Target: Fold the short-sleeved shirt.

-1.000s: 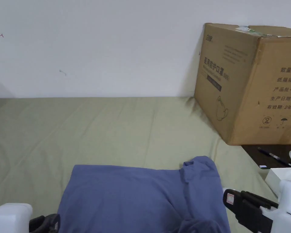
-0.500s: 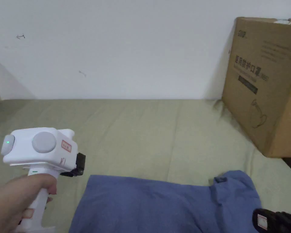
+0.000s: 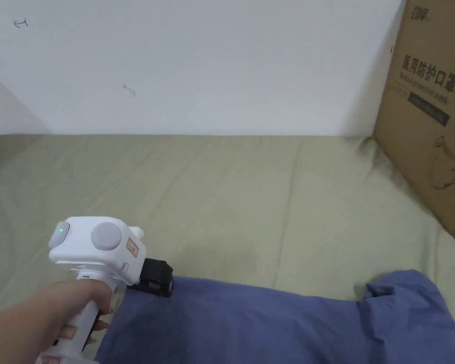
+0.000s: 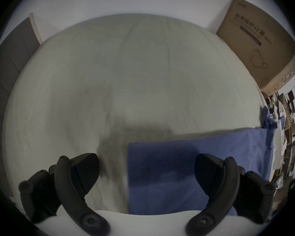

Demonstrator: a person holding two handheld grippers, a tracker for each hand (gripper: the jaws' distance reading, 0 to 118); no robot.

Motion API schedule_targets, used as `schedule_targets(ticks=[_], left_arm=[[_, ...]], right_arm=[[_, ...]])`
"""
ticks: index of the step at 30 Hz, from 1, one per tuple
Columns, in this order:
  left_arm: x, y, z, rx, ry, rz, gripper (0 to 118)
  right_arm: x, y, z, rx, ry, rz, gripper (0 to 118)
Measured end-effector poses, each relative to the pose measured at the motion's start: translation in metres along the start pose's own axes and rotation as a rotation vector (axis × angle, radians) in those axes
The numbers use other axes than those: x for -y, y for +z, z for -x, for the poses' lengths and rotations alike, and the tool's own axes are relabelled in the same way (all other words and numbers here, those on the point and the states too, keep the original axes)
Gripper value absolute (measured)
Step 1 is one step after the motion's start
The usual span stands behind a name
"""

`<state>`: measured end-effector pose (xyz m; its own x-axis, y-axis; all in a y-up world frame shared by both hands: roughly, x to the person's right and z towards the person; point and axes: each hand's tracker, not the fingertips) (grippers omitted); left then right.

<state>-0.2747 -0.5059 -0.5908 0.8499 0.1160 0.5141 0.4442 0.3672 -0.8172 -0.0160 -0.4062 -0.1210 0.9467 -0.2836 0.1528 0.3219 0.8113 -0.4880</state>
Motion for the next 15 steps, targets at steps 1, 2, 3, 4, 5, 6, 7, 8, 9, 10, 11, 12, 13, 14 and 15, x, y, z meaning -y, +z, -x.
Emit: schedule_targets(ticks=[1, 2, 3, 4, 5, 6, 7, 8, 9, 10, 11, 12, 13, 14, 15], left_arm=[[-0.001, -0.001, -0.006, -0.027, -0.02, 0.005, 113], [-0.001, 0.0, -0.012, -0.056, -0.04, 0.002, 112], [-0.007, -0.008, -0.003, -0.049, -0.04, -0.009, 109], [-0.007, -0.006, -0.006, -0.053, -0.045, -0.012, 103], [-0.007, -0.002, -0.009, -0.054, -0.053, -0.014, 101], [-0.005, 0.002, -0.012, -0.053, -0.062, -0.021, 98], [-0.007, 0.0, -0.003, -0.045, -0.072, -0.036, 98], [-0.005, 0.005, -0.003, -0.045, -0.074, -0.053, 87], [-0.004, 0.009, -0.002, -0.055, -0.082, -0.084, 71], [-0.003, 0.013, 0.0, -0.066, -0.088, -0.099, 45], [-0.001, 0.013, 0.003, -0.062, -0.086, -0.105, 25], [-0.001, 0.015, 0.008, -0.039, -0.068, -0.108, 6], [0.0, 0.016, 0.012, 0.018, -0.016, -0.105, 1], [0.0, 0.017, 0.013, 0.004, -0.007, -0.112, 1], [0.005, 0.021, 0.008, 0.003, -0.009, -0.112, 1]], right_arm=[[0.002, -0.002, -0.002, 0.001, -0.006, 0.007, 0], [0.004, -0.004, -0.005, 0.004, -0.007, 0.013, 0], [0.006, -0.006, -0.006, 0.007, -0.005, 0.019, 0], [0.007, -0.007, -0.007, 0.015, 0.0, 0.025, 0], [0.008, -0.007, -0.007, 0.023, 0.005, 0.027, 0], [0.009, -0.007, -0.008, 0.026, 0.006, 0.025, 0], [0.01, -0.006, -0.009, 0.026, 0.003, 0.022, 0], [0.01, -0.005, -0.01, 0.024, -0.003, 0.019, 0], [0.011, -0.004, -0.011, 0.022, -0.009, 0.016, 0], [0.01, -0.004, -0.011, 0.022, -0.015, 0.015, 0], [0.01, -0.004, -0.011, 0.024, -0.019, 0.012, 0], [0.01, -0.003, -0.012, 0.028, -0.023, 0.009, 0], [0.008, -0.002, -0.013, 0.033, -0.028, 0.004, 0], [0.007, -0.002, -0.015, 0.038, -0.033, -0.003, 0], [0.003, -0.001, -0.017, 0.044, -0.037, -0.013, 0]])
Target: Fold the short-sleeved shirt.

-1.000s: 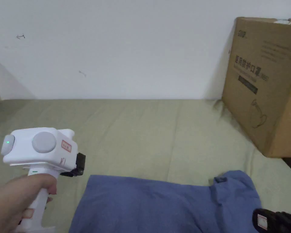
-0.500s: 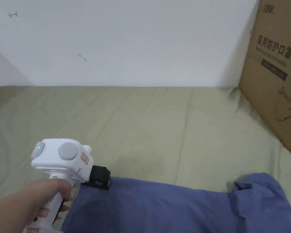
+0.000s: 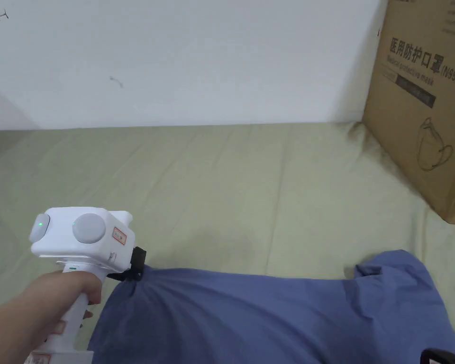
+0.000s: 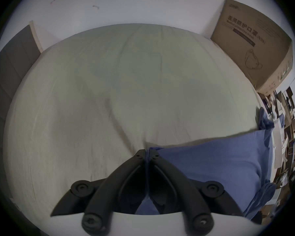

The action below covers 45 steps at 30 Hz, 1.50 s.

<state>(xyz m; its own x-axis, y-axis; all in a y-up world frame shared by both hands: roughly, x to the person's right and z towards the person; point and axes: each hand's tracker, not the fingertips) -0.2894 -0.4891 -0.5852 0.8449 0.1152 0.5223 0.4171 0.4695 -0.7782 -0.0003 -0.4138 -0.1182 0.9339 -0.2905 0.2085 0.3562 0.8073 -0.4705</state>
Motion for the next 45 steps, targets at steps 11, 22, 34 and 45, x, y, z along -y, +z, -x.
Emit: schedule_targets(ticks=[11, 22, 34, 45], left_arm=[[0.015, 0.035, -0.022, -0.188, -0.087, -0.098, 1], [0.021, 0.035, -0.004, -0.175, 0.04, -0.073, 1], [0.024, 0.031, 0.001, -0.189, 0.047, -0.031, 1], [0.013, 0.215, -0.01, -0.065, 0.016, -0.249, 1]], right_arm=[[-0.135, -0.122, -0.112, 0.145, -0.182, 0.341, 0], [-0.105, -0.215, -0.17, 0.34, -0.334, 0.554, 105], [-0.113, -0.194, -0.155, 0.193, -0.207, 0.527, 3], [-0.187, -0.021, -0.09, 0.117, -0.205, 0.23, 3]])
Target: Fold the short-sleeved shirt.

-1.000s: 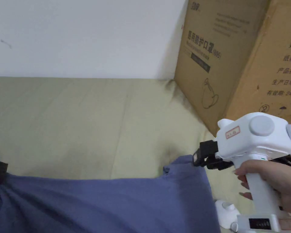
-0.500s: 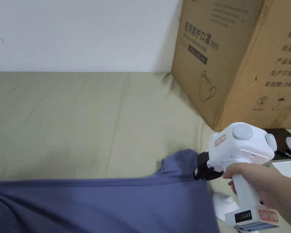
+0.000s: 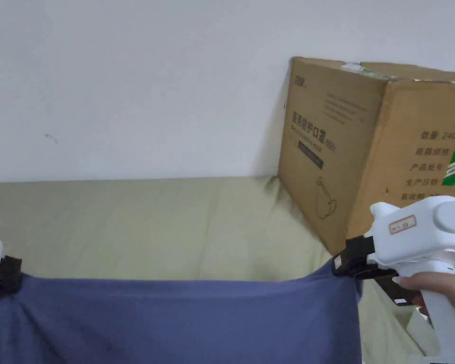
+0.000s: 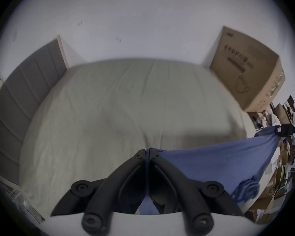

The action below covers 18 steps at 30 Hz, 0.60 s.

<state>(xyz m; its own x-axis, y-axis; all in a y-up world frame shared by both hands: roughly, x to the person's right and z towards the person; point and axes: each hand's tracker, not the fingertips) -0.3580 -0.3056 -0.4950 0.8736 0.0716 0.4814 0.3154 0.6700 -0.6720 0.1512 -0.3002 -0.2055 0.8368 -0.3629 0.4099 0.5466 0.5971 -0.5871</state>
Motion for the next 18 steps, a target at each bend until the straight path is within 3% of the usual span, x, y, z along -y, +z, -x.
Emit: schedule_targets(ticks=[9, 18], left_arm=[[-0.052, 0.18, 0.009, 0.055, -0.017, -0.259, 1], [-0.109, 0.243, 0.023, -0.026, -0.009, -0.441, 1]], right_arm=[[-0.031, 0.169, 0.076, -0.038, 0.11, -0.254, 3], [-0.107, 0.214, 0.146, -0.028, 0.154, -0.407, 3]])
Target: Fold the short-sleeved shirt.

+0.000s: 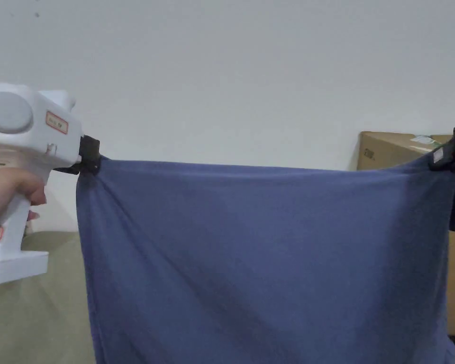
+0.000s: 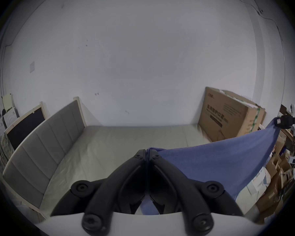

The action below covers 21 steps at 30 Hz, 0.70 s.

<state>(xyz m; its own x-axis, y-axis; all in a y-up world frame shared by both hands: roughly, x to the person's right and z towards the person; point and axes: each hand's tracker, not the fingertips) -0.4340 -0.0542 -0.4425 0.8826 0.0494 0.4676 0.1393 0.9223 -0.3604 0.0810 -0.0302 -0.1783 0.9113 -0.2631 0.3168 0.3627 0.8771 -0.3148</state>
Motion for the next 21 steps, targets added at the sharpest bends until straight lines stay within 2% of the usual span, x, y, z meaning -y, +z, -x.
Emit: schedule_targets(ticks=[5, 9, 15, 21], left_arm=[[-0.034, -0.032, 0.008, -0.036, 0.021, -0.043, 1], [-0.055, -0.067, 0.01, -0.079, -0.012, -0.063, 1], [-0.087, -0.112, 0.021, -0.075, 0.093, -0.117, 1], [-0.097, -0.14, 0.023, -0.087, 0.109, -0.274, 1]], right_arm=[[-0.042, -0.035, 0.029, 0.05, 0.107, -0.035, 3], [-0.071, -0.072, 0.042, 0.071, 0.136, -0.062, 3], [-0.119, -0.11, 0.061, 0.097, 0.125, -0.162, 3], [-0.141, -0.129, 0.078, 0.175, 0.259, -0.307, 3]])
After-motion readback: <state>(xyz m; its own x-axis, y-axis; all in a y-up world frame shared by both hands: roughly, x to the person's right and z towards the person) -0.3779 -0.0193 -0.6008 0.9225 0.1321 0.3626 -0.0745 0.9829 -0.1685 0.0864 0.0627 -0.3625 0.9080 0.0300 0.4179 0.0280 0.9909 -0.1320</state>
